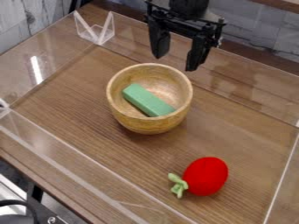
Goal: Move the red fruit to the left side of the table
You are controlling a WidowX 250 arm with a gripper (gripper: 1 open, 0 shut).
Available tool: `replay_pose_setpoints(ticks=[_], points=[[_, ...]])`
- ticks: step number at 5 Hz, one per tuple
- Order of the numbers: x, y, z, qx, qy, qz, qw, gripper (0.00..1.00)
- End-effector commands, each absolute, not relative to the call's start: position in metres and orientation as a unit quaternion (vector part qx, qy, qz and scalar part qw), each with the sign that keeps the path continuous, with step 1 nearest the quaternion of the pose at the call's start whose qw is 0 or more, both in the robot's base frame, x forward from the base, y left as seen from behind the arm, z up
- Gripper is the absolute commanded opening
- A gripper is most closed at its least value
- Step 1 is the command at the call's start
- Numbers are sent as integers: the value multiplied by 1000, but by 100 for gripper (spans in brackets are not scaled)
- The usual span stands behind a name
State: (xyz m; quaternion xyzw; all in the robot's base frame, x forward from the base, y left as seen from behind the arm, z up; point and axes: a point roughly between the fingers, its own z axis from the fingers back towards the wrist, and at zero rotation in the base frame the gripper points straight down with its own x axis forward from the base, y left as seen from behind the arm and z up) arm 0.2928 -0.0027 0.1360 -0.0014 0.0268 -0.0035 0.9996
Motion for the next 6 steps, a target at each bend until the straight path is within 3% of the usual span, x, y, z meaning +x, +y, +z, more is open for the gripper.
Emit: replay_pose_setpoints(ticks=[1,2,4,6], points=[[278,-10,120,-5,41,-19,999,100],[252,-34,102,-10,53,-50,997,100],[222,-73,70,-18,34,-16,999,100],[220,-93,66,-21,3,-17,1000,100]])
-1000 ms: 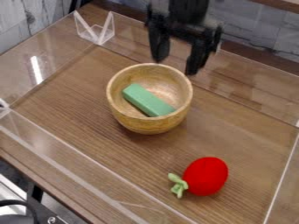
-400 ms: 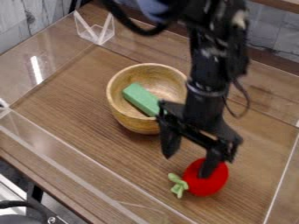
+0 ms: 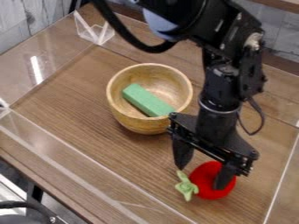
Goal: Move the red fruit to the left side of the table
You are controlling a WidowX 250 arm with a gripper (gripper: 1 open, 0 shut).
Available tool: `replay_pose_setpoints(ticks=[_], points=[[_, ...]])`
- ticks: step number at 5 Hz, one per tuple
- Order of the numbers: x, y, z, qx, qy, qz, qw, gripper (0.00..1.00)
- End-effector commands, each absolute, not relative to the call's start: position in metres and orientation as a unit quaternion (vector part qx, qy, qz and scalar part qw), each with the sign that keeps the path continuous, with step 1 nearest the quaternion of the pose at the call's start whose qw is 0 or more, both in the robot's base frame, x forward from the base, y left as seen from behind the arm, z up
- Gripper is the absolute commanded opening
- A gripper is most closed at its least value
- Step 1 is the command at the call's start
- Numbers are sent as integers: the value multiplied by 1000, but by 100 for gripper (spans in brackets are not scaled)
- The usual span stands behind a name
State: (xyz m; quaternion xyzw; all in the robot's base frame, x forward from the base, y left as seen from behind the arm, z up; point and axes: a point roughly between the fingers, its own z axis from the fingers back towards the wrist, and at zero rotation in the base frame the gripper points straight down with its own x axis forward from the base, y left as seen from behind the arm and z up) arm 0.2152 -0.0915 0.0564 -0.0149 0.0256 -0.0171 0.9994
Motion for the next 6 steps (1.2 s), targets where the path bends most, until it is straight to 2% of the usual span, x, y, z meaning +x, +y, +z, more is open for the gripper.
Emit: replay_pose_setpoints(ticks=[1,4,6], points=[[224,-92,65,-19,-3,-58,998,100],[241,-93,51,-15,-21,-134,991,100],[236,-103,32,-18,-25,-121,992,100]])
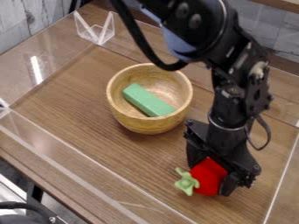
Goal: Move the red fruit to the left side of the table
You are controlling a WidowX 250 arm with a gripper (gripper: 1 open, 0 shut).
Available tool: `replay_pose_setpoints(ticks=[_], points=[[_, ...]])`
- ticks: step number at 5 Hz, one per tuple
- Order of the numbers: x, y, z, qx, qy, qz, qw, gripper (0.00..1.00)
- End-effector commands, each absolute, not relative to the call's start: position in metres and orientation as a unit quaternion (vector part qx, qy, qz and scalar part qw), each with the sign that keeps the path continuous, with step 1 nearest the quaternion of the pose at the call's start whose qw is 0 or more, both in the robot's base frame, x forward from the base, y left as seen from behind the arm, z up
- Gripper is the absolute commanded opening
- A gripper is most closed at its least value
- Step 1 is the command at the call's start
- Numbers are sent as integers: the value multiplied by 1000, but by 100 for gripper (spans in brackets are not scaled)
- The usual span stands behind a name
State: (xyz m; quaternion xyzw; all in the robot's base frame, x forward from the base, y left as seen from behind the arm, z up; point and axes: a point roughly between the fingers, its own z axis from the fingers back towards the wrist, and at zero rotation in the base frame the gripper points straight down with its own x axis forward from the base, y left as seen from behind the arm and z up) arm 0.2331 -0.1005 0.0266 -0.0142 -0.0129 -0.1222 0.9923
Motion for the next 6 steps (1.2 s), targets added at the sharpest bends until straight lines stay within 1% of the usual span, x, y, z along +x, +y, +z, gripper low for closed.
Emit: replay_pose_setpoints(ticks=[1,3,5,6], points=[[236,-106,24,-19,-25,-116,993,100],[236,-104,25,-11,-19,-90,996,100],[232,-109,40,-7,-13,-93,996,100],[242,-107,40,-9,-11,-96,995,100]])
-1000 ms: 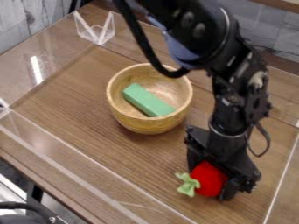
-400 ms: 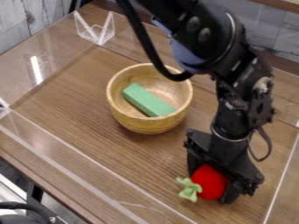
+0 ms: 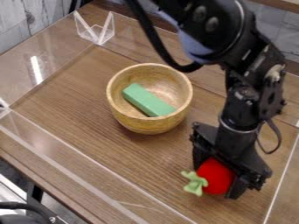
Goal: Move the red fruit to the left side of the table
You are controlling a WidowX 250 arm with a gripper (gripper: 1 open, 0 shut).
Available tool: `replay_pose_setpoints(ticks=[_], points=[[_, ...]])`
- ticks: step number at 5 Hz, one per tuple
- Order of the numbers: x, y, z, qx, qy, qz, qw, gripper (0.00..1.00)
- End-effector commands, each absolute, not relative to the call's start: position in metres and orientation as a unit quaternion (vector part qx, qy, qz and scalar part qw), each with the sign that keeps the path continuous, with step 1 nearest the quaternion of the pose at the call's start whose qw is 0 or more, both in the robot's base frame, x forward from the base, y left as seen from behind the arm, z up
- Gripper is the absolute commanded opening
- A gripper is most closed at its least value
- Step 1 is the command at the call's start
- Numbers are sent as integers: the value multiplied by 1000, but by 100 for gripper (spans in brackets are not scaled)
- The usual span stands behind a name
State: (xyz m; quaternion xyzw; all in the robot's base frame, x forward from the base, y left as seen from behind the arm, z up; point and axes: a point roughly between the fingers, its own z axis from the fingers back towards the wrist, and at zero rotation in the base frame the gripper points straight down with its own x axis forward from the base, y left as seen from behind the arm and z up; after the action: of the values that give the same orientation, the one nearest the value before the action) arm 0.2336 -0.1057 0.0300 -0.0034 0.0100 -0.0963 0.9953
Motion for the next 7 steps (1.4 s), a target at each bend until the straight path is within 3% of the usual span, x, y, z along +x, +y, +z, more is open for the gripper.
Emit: replay_pose_setpoints(ticks=[1,2,3,5,6,7], points=[[250,-104,36,-11,-12,-97,995,100],[248,-104,38,-14,-13,-88,996,100],[249,-104,53,-10,-26,-86,996,0],[248,-80,106,13,-94,-20,995,0],[248,-36,128,18,-111,-9,994,0],[252,-34,134,11,-115,-18,993,0]])
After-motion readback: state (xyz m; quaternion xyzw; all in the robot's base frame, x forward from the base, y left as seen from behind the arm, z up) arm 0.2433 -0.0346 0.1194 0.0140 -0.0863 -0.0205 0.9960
